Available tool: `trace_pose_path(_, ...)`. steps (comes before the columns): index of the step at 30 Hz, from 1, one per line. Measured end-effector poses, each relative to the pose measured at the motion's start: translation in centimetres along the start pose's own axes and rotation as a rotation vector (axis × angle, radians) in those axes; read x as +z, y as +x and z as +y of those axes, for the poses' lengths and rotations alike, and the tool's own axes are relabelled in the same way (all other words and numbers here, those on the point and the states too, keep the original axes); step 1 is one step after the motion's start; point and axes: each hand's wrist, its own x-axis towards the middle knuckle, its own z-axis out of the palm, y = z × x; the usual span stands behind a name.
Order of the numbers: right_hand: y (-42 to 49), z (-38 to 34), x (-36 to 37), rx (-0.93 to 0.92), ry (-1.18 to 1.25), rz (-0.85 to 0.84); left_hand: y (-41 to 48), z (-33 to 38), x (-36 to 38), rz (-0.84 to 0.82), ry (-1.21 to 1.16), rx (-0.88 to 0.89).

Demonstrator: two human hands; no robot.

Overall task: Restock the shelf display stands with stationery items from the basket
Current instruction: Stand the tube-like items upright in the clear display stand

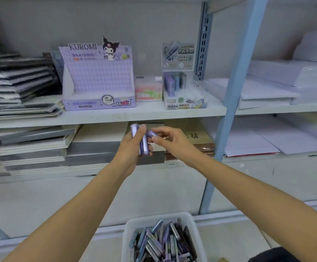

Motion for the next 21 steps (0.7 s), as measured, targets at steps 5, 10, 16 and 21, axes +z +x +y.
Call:
trace_pose_path(5, 1.9, -5.6, -4.2, -0.128, -0.038, 0.079, 1.2, 5.4, 2.2, -0.084, -0.001, 0.149)
trace_pose_path(10, 4.9, -9.3, -8.3, -0.185, 0.011, 0.284, 2.9, 8.6, 3.5, -0.107, -0.003, 0.198)
trace_pose_path(16, 8.3, -9.3, -10.7, -0.161, -0.137, 0.373, 4.6, 9.3, 4.1, -0.054, 0.001, 0.146)
trace_pose_path(21, 9.3, -7.7, -10.5, -0.13, -0.247, 0.322, 5.7, 9.6, 4.4, -0.059, 0.0, 0.13)
